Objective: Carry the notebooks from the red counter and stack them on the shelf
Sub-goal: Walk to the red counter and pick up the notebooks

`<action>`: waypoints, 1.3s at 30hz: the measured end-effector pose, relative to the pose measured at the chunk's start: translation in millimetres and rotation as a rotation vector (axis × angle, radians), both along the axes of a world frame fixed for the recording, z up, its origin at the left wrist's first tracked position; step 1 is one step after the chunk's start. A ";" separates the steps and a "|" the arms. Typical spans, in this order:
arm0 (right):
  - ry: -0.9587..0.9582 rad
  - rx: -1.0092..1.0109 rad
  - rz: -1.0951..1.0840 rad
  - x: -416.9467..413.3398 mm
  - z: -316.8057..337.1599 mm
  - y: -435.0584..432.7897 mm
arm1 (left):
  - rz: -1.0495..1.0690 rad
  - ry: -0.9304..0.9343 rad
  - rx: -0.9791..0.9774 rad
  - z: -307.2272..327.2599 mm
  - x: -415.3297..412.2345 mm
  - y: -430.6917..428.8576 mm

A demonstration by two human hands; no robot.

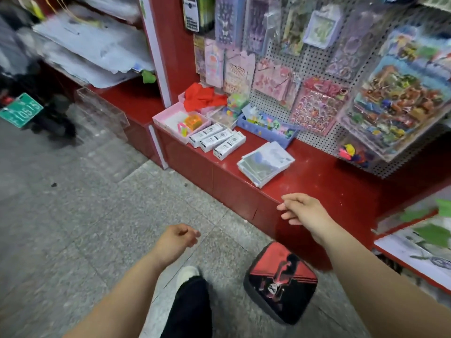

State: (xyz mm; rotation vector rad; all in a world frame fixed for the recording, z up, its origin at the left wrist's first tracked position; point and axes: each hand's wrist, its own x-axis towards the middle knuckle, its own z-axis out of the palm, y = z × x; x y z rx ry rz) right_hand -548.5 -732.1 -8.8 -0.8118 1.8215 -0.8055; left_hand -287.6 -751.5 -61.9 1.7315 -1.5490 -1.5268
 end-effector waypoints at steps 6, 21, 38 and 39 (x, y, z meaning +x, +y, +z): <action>-0.025 0.016 -0.137 -2.8 -30.1 -115.7 | -0.092 -0.046 0.022 -23.6 -10.0 -143.7; -0.067 0.113 -0.532 -92.9 -151.9 -258.4 | -0.409 -0.227 0.147 -91.3 -157.0 -338.6; -0.410 0.262 -0.771 -140.4 -273.5 -301.5 | -0.492 -0.228 0.119 -213.0 -266.8 -389.2; -0.454 0.247 -0.791 -140.4 -276.5 -305.1 | -0.510 -0.227 0.096 -217.7 -266.9 -387.0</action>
